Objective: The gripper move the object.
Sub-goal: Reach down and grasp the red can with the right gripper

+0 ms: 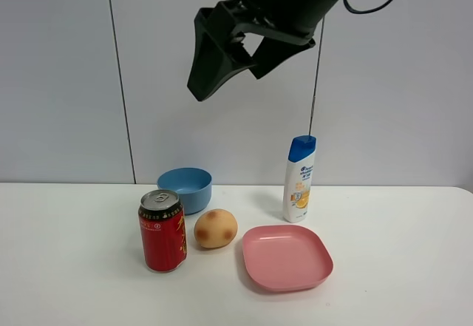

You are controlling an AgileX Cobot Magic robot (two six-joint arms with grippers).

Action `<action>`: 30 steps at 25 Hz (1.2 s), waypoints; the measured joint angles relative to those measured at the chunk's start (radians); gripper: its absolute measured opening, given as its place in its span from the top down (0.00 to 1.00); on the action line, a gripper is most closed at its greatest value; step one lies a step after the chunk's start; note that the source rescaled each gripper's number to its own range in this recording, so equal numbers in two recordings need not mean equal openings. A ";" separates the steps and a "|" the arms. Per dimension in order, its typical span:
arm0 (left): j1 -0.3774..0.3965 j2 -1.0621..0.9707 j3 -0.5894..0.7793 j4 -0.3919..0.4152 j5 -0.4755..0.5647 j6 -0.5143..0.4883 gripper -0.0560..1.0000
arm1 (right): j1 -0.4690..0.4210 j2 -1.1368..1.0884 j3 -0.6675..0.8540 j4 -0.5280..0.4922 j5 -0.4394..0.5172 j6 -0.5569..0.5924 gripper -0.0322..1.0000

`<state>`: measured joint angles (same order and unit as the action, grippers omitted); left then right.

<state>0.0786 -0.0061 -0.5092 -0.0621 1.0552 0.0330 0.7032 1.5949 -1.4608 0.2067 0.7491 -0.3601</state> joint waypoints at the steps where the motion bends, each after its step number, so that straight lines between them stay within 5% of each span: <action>1: 0.000 0.000 0.000 0.000 0.000 0.000 0.00 | 0.000 0.024 -0.022 -0.003 0.013 0.000 0.00; 8: 0.000 0.000 0.000 0.000 0.000 0.000 0.00 | 0.014 0.135 -0.116 -0.006 0.110 -0.050 0.00; 30: 0.000 0.000 0.000 -0.001 0.000 0.000 0.00 | 0.090 0.587 -0.422 -0.053 0.127 -0.071 0.00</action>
<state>0.0786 -0.0061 -0.5092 -0.0631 1.0552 0.0330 0.7933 2.1815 -1.8825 0.1537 0.8764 -0.4312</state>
